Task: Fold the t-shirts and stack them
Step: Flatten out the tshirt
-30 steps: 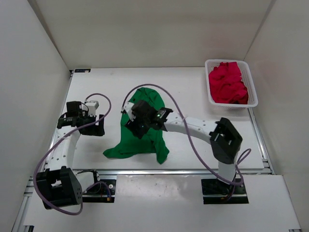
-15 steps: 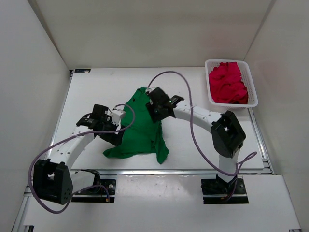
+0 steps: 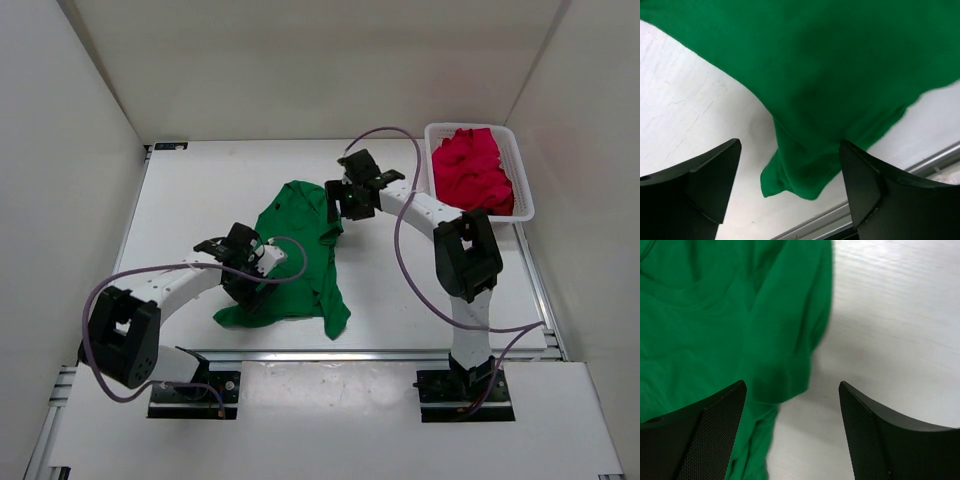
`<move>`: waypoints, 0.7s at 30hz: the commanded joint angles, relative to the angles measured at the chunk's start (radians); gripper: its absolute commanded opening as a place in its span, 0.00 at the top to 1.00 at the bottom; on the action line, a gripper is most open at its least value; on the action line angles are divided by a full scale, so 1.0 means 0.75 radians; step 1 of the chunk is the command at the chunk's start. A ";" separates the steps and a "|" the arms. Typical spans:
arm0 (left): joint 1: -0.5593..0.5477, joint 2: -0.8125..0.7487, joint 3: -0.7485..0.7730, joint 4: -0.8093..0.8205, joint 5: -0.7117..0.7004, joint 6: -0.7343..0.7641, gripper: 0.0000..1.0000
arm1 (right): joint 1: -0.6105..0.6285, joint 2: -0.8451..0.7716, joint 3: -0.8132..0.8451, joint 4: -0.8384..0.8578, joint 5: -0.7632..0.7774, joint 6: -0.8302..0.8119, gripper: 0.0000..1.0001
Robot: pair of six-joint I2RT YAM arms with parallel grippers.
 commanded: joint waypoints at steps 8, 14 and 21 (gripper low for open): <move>-0.019 0.180 0.094 0.073 -0.069 -0.014 0.39 | 0.014 0.103 0.053 0.018 -0.186 0.043 0.60; 0.052 0.223 0.125 0.056 0.021 0.001 0.98 | -0.069 -0.015 0.014 -0.004 -0.150 0.023 1.00; 0.493 0.366 0.492 0.036 -0.095 0.027 1.00 | -0.045 -0.381 -0.229 -0.023 -0.068 -0.069 1.00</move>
